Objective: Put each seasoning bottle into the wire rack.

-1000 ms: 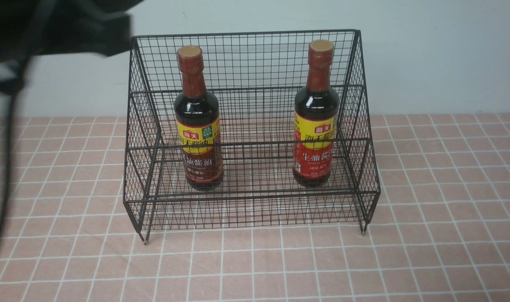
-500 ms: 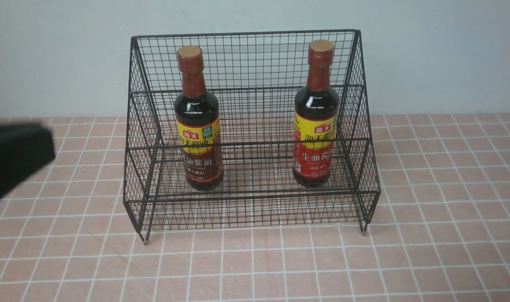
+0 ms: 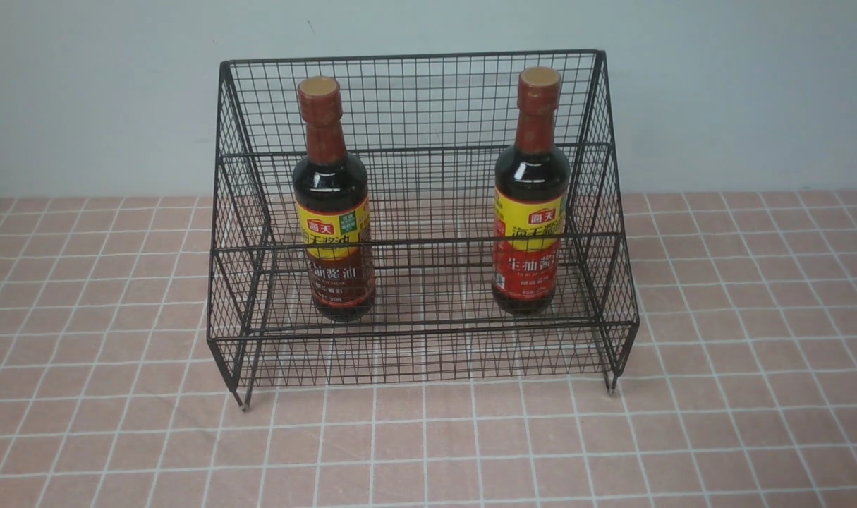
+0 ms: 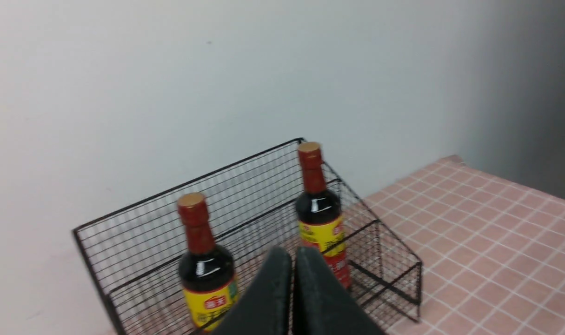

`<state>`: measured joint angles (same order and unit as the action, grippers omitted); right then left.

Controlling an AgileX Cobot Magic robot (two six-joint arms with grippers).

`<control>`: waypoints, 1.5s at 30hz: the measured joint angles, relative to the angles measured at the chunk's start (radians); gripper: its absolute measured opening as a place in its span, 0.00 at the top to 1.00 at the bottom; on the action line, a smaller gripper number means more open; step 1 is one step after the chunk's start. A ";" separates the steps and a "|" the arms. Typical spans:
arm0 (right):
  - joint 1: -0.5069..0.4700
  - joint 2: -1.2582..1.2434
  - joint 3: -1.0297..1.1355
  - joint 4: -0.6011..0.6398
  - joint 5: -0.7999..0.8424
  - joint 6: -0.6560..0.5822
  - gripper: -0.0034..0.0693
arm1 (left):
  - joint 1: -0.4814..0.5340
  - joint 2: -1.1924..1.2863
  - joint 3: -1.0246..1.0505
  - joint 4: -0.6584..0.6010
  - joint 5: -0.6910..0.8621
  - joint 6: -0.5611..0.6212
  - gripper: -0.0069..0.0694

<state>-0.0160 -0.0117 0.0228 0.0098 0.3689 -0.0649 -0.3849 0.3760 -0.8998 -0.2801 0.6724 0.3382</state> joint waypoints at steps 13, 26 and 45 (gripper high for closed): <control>0.000 0.000 0.000 0.000 0.000 0.000 0.97 | 0.206 -0.321 0.486 0.258 -0.088 -0.251 0.92; 0.000 0.000 0.000 -0.001 0.003 0.000 0.97 | 0.262 -0.388 0.918 0.274 -0.257 -0.250 0.92; 0.000 0.000 0.000 -0.001 0.003 0.000 0.97 | 0.262 -0.388 0.923 0.271 -0.285 -0.266 0.92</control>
<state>-0.0160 -0.0117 0.0225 0.0089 0.3714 -0.0649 -0.1230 -0.0119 0.0235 -0.0087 0.3872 0.0726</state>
